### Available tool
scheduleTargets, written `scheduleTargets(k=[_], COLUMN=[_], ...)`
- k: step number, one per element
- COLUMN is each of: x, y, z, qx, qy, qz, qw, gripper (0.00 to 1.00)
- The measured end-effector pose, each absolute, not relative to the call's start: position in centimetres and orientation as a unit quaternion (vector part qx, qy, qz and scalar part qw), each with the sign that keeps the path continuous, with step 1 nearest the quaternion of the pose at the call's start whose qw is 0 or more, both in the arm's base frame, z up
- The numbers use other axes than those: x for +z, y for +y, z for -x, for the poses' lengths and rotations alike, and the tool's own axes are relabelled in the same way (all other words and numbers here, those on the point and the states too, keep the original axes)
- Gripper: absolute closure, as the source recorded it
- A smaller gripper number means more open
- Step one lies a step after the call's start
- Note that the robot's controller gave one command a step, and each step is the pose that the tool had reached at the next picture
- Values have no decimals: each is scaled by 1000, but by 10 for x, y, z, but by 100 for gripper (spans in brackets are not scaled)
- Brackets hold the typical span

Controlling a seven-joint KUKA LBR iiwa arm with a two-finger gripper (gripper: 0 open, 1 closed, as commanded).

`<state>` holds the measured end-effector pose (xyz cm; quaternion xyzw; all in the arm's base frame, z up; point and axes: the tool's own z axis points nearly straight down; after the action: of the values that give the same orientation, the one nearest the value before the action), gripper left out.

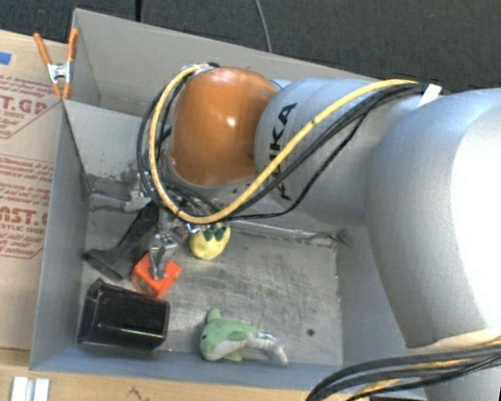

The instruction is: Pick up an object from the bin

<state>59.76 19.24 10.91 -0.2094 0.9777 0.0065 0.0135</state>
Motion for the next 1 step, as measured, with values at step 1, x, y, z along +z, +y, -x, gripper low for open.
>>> scheduleTargets(k=[1], x=[108], y=[192], z=[-594], qx=[6], qy=[975], qz=[223], qw=[4], gripper=[100])
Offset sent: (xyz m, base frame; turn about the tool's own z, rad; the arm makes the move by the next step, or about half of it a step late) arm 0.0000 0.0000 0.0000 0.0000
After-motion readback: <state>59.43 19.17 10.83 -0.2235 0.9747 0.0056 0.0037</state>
